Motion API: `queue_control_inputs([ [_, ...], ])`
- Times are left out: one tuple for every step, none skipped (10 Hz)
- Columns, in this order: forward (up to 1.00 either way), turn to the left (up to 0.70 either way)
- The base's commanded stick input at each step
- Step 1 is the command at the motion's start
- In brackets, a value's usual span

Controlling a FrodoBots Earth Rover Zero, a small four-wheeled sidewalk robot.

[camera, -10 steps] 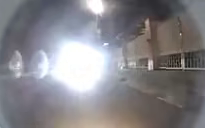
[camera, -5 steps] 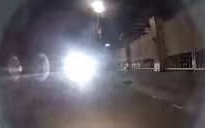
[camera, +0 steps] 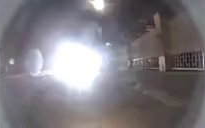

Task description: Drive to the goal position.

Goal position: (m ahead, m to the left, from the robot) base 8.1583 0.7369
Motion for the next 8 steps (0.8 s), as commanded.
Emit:
queue_control_inputs([
  [0.70,-0.19],
  [0.70,0.00],
  [0.70,0.00],
  [0.70,0.00],
  [0.70,0.00],
  [0.70,0.00],
  [0.70,0.00],
  [0.70,0.00],
])
